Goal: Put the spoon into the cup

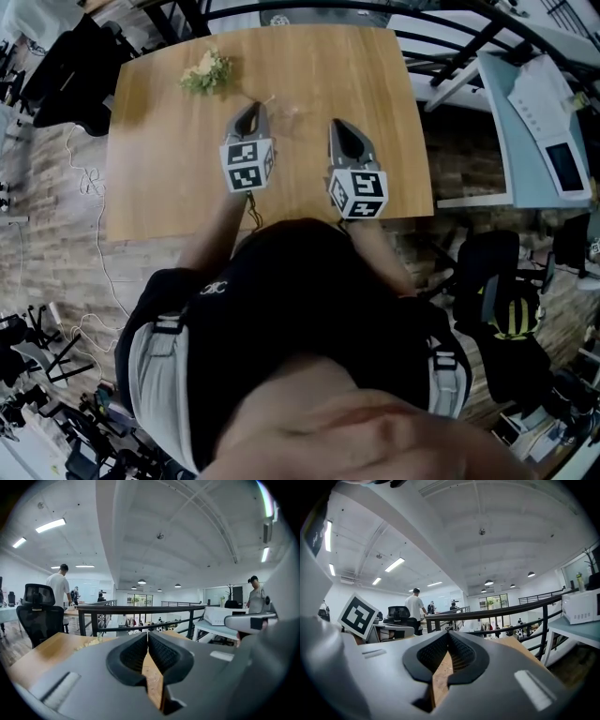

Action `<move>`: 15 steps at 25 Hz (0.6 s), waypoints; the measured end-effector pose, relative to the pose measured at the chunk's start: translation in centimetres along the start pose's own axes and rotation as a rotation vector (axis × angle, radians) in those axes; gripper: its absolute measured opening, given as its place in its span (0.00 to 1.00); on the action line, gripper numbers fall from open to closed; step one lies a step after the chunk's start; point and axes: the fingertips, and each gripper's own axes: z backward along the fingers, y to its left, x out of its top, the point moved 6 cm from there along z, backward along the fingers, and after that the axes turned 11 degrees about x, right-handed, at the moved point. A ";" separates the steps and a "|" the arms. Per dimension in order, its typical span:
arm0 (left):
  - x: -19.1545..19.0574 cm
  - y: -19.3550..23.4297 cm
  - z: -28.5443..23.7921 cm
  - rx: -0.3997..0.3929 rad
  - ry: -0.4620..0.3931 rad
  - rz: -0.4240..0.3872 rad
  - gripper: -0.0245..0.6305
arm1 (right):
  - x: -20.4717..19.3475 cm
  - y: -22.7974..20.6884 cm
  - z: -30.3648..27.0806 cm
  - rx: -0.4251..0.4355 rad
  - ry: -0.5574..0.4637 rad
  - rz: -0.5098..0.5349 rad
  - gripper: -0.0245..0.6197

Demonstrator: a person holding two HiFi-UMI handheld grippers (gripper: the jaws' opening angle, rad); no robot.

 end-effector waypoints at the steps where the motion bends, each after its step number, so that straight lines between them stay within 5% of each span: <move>1: -0.3 0.1 -0.4 -0.005 0.006 -0.004 0.07 | -0.1 0.0 0.1 -0.007 0.002 -0.001 0.04; 15: -6.6 1.3 -4.3 -0.044 0.170 -0.095 0.07 | -2.1 0.6 1.0 -0.093 0.050 -0.053 0.04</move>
